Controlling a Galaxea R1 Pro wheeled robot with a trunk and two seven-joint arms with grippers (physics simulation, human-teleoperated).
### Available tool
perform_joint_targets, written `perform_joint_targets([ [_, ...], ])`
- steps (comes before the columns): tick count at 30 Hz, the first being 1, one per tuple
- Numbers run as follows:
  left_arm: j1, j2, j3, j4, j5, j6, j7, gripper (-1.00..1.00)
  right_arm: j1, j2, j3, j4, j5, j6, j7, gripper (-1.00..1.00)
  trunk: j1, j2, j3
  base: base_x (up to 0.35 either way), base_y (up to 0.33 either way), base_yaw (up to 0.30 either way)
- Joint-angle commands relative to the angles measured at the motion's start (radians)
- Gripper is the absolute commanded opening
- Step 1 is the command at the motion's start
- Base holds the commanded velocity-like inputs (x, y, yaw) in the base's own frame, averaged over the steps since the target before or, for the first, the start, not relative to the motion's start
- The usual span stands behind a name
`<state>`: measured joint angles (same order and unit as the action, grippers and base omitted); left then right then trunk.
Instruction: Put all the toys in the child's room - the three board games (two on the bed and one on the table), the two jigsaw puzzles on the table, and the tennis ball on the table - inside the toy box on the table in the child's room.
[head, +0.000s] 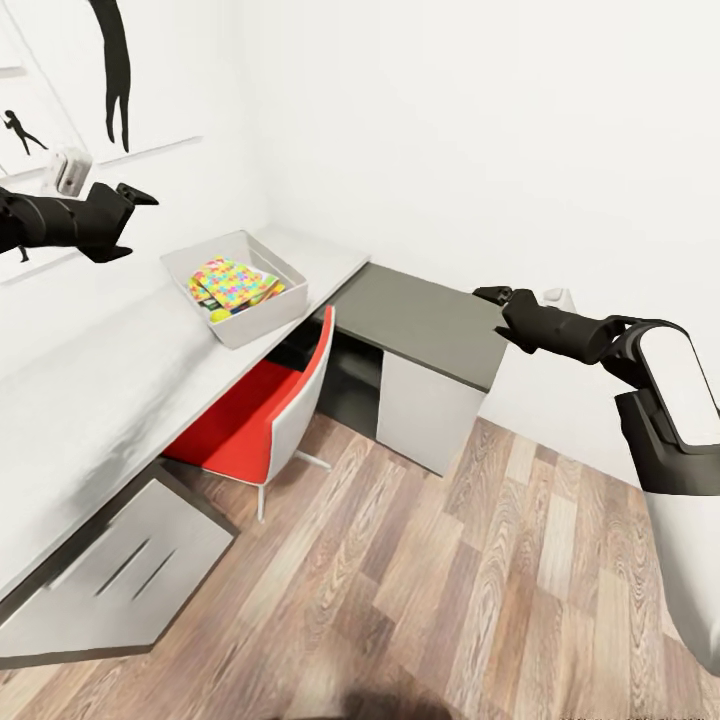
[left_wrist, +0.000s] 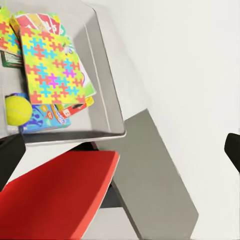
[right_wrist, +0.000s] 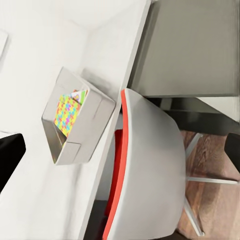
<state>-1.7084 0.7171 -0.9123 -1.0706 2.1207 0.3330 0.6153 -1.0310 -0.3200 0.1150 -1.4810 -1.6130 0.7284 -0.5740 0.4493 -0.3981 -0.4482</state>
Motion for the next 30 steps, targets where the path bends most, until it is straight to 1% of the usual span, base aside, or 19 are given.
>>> perform_joint_targets([
  [1,-0.002,0.002,-0.003,0.022,0.032,-0.001,-0.003,1.0,-0.001,-0.001,0.001,-0.001,-0.01,-0.001,-0.01,1.0,0.001,-0.002,0.0,0.0,0.0,-0.15],
  [4,-0.002,0.003,-0.002,0.106,0.134,0.0,-0.037,1.0,-0.001,-0.001,0.001,-0.001,-0.01,-0.001,-0.01,1.0,0.001,-0.002,0.004,0.0,0.0,-0.15],
  [5,-0.002,0.004,-0.002,0.137,0.161,0.001,-0.055,1.0,-0.001,-0.001,0.0,-0.001,-0.01,-0.001,-0.01,1.0,0.001,-0.002,0.005,0.0,0.0,-0.15],
  [7,-0.002,0.004,-0.003,0.194,0.2,0.002,-0.098,1.0,-0.001,-0.002,0.0,-0.001,-0.01,-0.001,-0.01,1.0,0.001,-0.002,0.008,0.0,0.0,-0.15],
  [10,-0.002,0.005,-0.005,0.264,0.234,0.003,-0.156,1.0,-0.001,-0.002,0.0,-0.001,-0.01,-0.001,-0.01,1.0,0.001,-0.002,0.012,0.0,0.0,-0.149],
  [11,-0.002,0.005,-0.005,0.264,0.234,0.003,-0.156,1.0,-0.001,-0.002,0.0,-0.001,-0.01,-0.001,-0.01,1.0,0.001,-0.002,0.014,0.0,0.0,-0.149],
  [14,-0.002,0.005,-0.005,0.322,0.235,0.004,-0.188,1.0,-0.001,-0.002,0.0,-0.001,-0.01,-0.001,-0.01,1.0,0.001,-0.002,0.018,0.0,0.0,-0.149],
  [17,-0.002,0.007,-0.004,0.36,0.235,0.014,-0.205,1.0,-0.001,-0.002,0.0,-0.001,-0.01,-0.001,-0.01,1.0,0.001,-0.002,0.022,0.0,0.0,-0.149],
  [19,-0.002,0.012,-0.003,0.375,0.235,0.044,-0.211,1.0,-0.001,-0.002,0.0,-0.001,-0.01,-0.001,-0.01,1.0,0.001,-0.002,0.025,0.0,0.0,-0.149],
  [24,-0.002,0.023,-0.003,0.394,0.235,0.156,-0.217,1.0,-0.001,-0.002,0.0,-0.001,-0.01,-0.001,-0.01,1.0,0.001,-0.002,0.032,0.0,0.0,-0.149],
  [27,-0.002,0.026,-0.007,0.4,0.235,0.189,-0.217,1.0,-0.001,-0.002,0.0,-0.001,-0.01,-0.001,-0.01,1.0,0.001,-0.002,0.037,0.0,0.0,-0.148],
  [30,-0.002,0.025,-0.013,0.407,0.235,0.202,-0.216,1.0,-0.001,-0.002,0.0,-0.001,-0.01,-0.001,-0.01,1.0,0.001,-0.002,0.041,0.0,0.0,-0.148],
])
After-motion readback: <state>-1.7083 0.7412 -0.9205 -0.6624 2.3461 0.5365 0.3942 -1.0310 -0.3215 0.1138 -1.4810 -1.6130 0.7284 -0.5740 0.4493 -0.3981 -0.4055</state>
